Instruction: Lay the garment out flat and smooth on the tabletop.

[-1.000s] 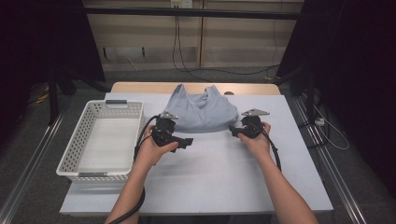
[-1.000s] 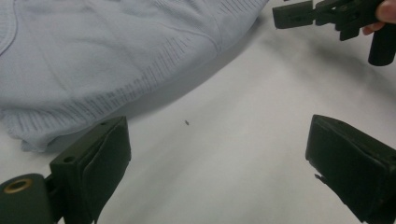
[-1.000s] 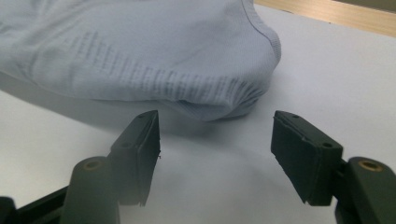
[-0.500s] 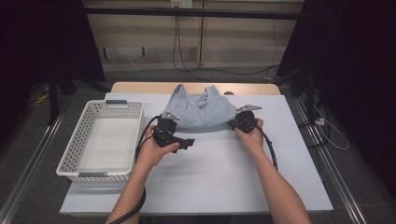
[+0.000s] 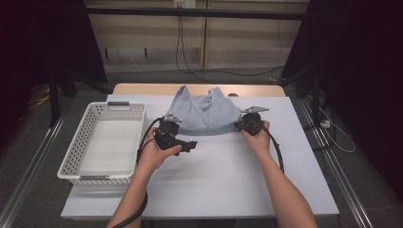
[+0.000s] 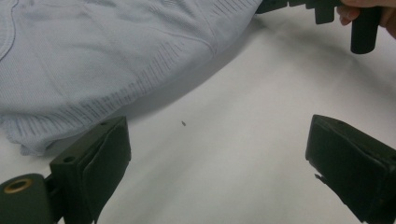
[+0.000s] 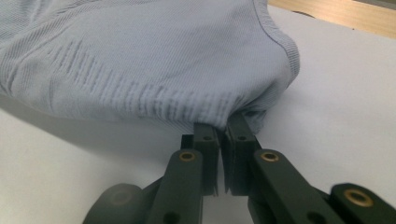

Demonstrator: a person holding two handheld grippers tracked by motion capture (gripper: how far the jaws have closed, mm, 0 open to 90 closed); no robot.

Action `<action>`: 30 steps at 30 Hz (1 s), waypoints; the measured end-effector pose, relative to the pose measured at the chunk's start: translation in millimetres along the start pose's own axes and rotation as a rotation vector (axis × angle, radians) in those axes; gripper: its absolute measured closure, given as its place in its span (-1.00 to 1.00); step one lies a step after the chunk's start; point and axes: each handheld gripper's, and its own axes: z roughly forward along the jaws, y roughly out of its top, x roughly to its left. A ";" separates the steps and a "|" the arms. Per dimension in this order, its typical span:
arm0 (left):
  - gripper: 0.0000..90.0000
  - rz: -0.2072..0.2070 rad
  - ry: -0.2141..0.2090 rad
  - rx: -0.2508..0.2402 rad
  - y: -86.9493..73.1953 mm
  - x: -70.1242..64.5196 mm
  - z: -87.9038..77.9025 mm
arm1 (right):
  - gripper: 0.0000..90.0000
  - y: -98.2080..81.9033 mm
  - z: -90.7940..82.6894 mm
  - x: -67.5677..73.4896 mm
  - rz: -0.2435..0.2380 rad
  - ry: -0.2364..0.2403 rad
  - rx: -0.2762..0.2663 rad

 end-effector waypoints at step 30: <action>-0.84 0.012 0.005 -0.012 1.0 -4.2 -1.8 | 0.93 -12.8 -47.1 10.1 0.000 0.051 -0.035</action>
